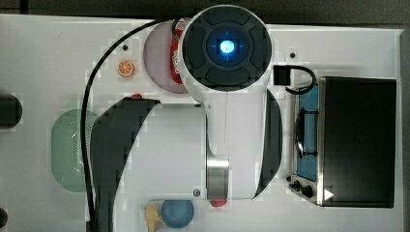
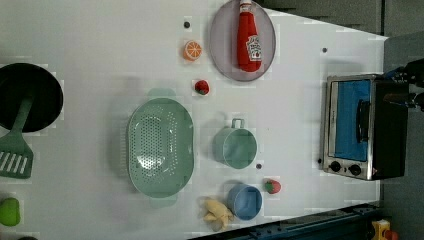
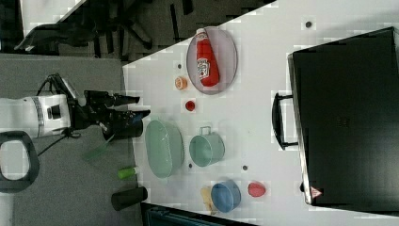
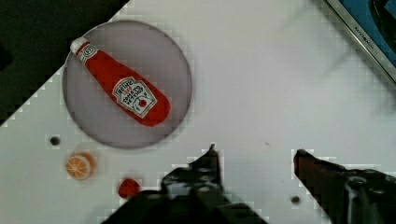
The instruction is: Flap open oven.
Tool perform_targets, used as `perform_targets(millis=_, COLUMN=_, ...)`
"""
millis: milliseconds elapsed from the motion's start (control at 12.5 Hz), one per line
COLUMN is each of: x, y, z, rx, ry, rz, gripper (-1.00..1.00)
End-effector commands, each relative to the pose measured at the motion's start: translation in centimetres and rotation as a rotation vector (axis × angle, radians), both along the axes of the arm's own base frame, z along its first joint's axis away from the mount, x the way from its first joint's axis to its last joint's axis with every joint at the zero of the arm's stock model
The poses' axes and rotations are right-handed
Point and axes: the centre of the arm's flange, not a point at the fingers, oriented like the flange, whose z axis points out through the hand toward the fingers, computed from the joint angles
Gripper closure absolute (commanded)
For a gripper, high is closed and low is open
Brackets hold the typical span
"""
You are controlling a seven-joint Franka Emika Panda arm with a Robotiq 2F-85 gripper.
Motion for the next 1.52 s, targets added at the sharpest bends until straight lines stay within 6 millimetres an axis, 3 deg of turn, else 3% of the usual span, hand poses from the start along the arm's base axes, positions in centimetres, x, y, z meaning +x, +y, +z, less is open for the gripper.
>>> perform_targets(millis=80, x=-13.8, y=-3.1, z=5.7, rx=0.033, ry=0.019, rz=-0.155, gripper=-0.58)
perform_targets(millis=240, x=-13.8, y=-3.1, z=5.7, rx=0.033, ry=0.019, rz=-0.155, gripper=-0.99)
perform_targets(millis=400, x=-13.8, y=-3.2, z=5.7, rx=0.033, ry=0.019, rz=-0.155, gripper=-1.0)
perform_targets(millis=480, x=-13.8, y=-3.2, z=5.7, rx=0.033, ry=0.019, rz=-0.156, gripper=-0.9)
perform_targets(millis=720, x=-13.7, y=-3.3, z=5.5, rx=0.034, ry=0.02, rz=-0.158, gripper=-0.14)
perform_targets(millis=960, x=-13.0, y=-4.4, z=4.0, rx=0.041, ry=0.052, rz=-0.177, gripper=0.56)
perform_targets(millis=1040, x=-12.7, y=-5.1, z=3.0, rx=0.045, ry=0.073, rz=-0.187, gripper=0.65)
perform_targets(millis=1520, x=-10.7, y=-10.4, z=-3.1, rx=0.081, ry=0.147, rz=-0.007, gripper=0.65)
